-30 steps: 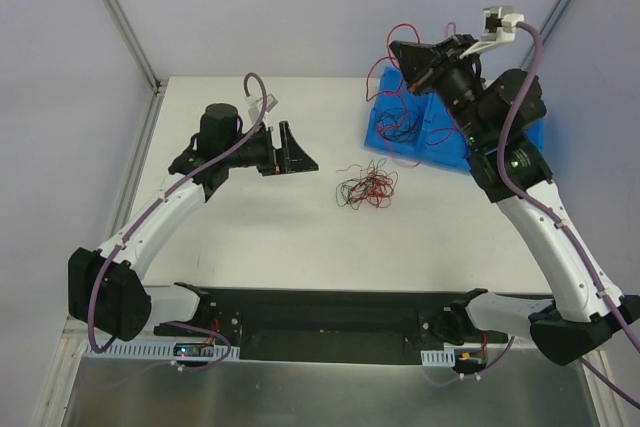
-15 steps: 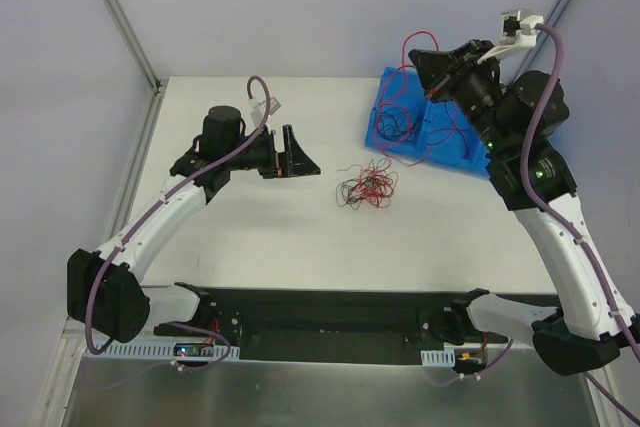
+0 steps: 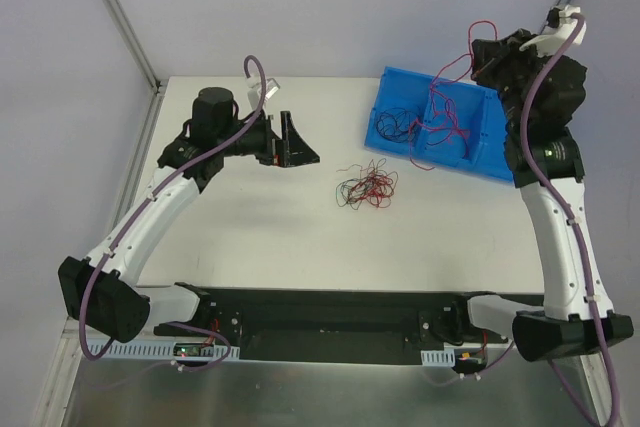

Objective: Untangle the cables

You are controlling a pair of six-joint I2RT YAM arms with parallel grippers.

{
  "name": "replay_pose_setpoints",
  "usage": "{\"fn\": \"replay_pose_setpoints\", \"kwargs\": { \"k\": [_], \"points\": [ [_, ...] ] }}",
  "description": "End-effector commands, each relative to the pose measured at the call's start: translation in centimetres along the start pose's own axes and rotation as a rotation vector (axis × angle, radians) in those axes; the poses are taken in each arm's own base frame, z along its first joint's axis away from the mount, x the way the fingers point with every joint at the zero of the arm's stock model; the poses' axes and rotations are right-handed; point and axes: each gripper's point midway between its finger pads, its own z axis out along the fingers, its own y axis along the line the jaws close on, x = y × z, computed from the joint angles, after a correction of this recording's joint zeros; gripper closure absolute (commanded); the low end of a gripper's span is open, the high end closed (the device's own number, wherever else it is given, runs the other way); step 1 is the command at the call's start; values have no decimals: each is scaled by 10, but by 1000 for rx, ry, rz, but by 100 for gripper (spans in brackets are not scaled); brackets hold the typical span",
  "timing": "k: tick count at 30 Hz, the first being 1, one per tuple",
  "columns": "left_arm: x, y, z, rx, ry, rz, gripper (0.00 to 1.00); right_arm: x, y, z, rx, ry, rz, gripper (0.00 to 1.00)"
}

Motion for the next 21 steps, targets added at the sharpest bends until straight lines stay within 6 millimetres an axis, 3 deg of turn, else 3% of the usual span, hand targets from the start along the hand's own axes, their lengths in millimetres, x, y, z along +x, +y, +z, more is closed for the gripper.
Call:
{"fn": "replay_pose_setpoints", "kwargs": {
  "k": [1, 3, 11, 21],
  "points": [
    [-19, -29, -10, 60, -16, 128, 1, 7, -34, 30, 38, -4, 8, 100],
    [-23, -30, -10, 56, -19, 157, 1, 13, -54, 43, 72, 7, 9, 100],
    [-13, -2, 3, 19, 52, 139, 1, 39, -131, 87, 167, 42, 59, 100],
    [3, 9, 17, 59, 134, 41, 1, 85, -194, 140, 212, 76, 24, 100]
  ]
}}
